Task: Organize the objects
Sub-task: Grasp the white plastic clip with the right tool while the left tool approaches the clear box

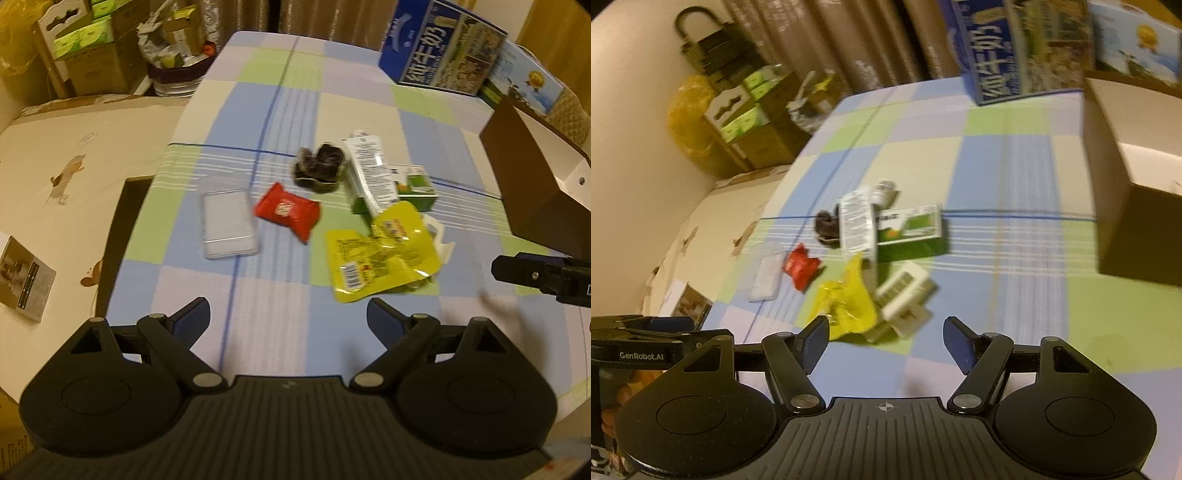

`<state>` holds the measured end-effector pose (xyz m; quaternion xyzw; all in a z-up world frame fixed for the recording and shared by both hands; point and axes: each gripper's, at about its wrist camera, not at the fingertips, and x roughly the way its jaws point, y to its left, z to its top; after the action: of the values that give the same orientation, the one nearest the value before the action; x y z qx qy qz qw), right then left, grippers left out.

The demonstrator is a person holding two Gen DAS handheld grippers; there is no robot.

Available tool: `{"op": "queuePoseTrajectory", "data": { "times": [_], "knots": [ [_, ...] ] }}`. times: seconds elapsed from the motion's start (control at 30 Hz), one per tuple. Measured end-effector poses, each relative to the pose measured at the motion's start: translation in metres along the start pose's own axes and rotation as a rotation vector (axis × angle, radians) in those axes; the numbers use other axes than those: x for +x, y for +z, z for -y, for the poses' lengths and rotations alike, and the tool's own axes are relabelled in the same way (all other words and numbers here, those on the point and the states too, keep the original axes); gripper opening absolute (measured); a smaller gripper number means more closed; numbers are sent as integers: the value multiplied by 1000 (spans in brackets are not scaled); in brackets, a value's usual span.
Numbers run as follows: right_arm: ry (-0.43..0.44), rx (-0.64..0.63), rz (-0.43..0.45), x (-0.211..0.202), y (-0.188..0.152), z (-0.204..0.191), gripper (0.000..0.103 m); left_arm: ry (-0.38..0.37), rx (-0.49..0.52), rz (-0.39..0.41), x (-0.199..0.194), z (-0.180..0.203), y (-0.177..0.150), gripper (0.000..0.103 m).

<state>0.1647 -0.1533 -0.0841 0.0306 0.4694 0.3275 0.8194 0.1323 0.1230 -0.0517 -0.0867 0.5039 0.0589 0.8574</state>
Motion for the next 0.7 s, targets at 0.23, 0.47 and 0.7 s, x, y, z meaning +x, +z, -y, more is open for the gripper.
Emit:
{"op": "queuePoseTrajectory", "data": {
  "times": [0.23, 0.47, 0.7],
  "knots": [
    [96, 59, -53, 23, -3, -9, 61, 47, -33, -1, 4, -33, -1, 90],
    [184, 190, -165, 66, -15, -4, 50, 66, -53, -14, 10, -53, -1, 90],
    [148, 269, -124, 93, -15, 4, 47, 71, -63, -33, 15, -61, -5, 90]
  ]
}}
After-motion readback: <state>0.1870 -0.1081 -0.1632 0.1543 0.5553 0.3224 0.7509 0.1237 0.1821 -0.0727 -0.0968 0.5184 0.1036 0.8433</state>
